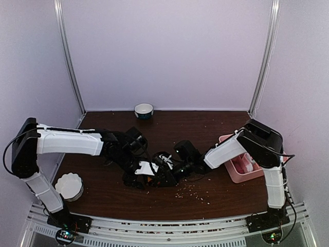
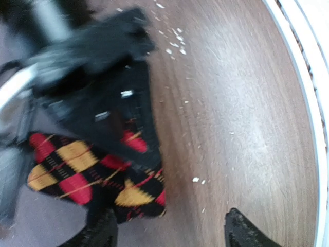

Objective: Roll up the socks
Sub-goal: Roll the sock.

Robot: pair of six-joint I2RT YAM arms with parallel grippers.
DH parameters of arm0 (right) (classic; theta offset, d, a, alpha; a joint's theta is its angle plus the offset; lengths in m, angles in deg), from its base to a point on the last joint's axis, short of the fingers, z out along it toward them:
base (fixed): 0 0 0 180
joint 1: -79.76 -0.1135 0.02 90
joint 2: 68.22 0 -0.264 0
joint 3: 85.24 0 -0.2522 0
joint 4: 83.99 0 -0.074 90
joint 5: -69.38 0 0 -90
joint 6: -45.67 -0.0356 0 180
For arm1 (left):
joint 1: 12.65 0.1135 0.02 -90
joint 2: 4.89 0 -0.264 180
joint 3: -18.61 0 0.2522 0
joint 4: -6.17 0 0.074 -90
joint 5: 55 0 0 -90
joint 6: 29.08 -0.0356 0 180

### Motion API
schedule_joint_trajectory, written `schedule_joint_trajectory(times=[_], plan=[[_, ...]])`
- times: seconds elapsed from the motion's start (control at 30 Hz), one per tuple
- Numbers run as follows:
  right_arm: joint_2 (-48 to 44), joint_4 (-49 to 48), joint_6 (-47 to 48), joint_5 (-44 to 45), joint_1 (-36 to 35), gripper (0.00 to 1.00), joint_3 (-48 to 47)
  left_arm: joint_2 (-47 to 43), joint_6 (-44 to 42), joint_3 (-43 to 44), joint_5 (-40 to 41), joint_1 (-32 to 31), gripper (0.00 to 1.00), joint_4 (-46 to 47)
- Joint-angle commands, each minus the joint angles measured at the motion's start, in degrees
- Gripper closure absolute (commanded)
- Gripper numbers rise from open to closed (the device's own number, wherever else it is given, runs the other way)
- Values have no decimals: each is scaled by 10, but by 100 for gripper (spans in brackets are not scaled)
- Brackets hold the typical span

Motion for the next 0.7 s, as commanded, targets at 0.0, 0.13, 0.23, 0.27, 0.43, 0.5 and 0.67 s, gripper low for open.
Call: schedule_joint_trajectory(times=[0.0, 0.13, 0.23, 0.27, 0.43, 0.5, 0.67], plan=[[82, 163, -71, 43, 11, 100, 26, 38, -30, 2, 34, -20, 31, 44], [86, 163, -75, 43, 11, 100, 28, 69, -30, 14, 65, -23, 38, 65], [87, 163, -76, 43, 12, 100, 29, 90, -21, 23, 78, -24, 41, 73], [87, 161, -77, 42, 12, 100, 30, 95, -19, 25, 82, -24, 43, 75], [88, 146, -88, 37, 13, 100, 33, 112, -21, 24, 86, -26, 52, 72], [87, 140, -95, 33, 12, 100, 33, 120, -25, 27, 90, -26, 61, 65], [84, 129, -105, 33, 14, 100, 33, 127, -29, 26, 101, -26, 98, 48]])
